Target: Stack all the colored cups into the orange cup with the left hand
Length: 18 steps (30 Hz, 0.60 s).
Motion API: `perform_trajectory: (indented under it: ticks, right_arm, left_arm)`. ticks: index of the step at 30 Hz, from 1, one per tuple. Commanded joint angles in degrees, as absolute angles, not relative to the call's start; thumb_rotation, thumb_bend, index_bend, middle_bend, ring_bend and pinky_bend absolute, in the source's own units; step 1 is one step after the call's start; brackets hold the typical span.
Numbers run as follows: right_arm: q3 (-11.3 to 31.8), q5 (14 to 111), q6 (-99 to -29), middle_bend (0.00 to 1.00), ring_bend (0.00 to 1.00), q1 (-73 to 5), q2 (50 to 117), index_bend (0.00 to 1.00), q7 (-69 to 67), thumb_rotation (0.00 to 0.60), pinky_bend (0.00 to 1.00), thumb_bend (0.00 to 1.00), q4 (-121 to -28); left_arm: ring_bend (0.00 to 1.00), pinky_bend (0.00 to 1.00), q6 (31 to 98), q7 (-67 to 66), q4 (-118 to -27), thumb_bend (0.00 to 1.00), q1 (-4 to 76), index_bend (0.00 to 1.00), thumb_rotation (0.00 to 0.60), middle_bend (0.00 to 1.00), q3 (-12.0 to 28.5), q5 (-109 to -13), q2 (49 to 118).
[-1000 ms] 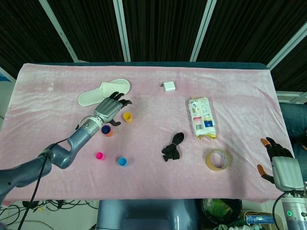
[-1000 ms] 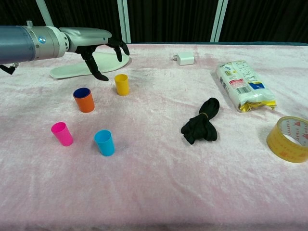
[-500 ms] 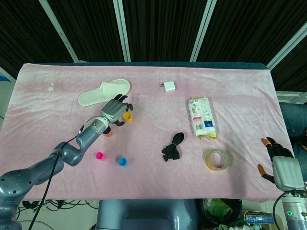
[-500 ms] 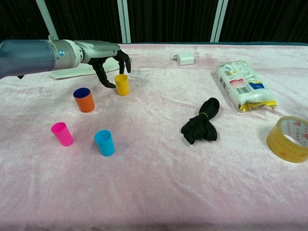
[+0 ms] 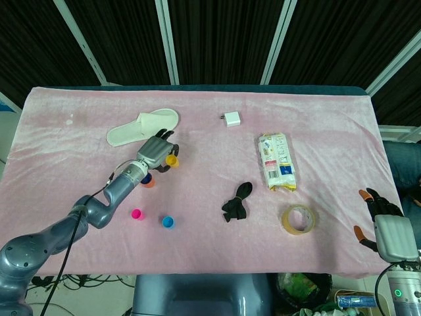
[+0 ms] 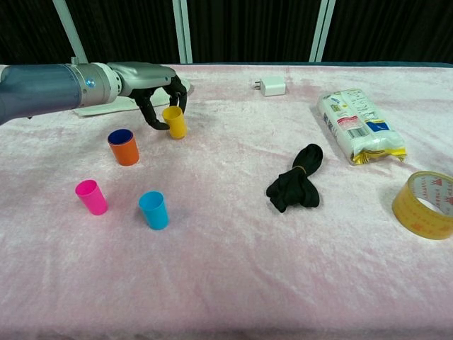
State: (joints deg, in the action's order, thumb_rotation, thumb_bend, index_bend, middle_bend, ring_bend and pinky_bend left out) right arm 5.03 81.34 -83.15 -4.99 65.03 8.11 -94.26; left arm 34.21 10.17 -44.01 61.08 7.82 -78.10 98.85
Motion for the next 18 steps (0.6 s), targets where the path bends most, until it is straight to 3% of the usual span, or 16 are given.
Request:
perform_trajectory:
  ticks: [1,10,18]
  right_arm:
    - [5.01,81.36,-83.16,0.1,0.17,-4.99,65.03,0.15,8.14,0.6,0.24,0.25,-94.24]
    - [4.87,81.67,-83.42,0.1,0.18,-4.92,65.16,0.15,8.74,0.6,0.24,0.25,-94.33]
    - [4.83,81.79,-83.77,0.1,0.18,-4.78,65.25,0.15,9.2,0.6,0.24,0.25,-94.45]
  left_arm:
    - [0.0,0.0,36.95,10.67,-48.66,0.31,59.47,0.45,0.6,0.49,7.45,-79.15,94.79]
    - [0.0,0.0,44.77,9.49,-66.88,0.31,52.82,0.44,0.6,0.48,5.15,-81.14,79.15]
    - [0.0,0.0,46.61,10.95,-73.6,0.31,50.19,0.44,0.6,0.48,2.96,-83.33,73.32]
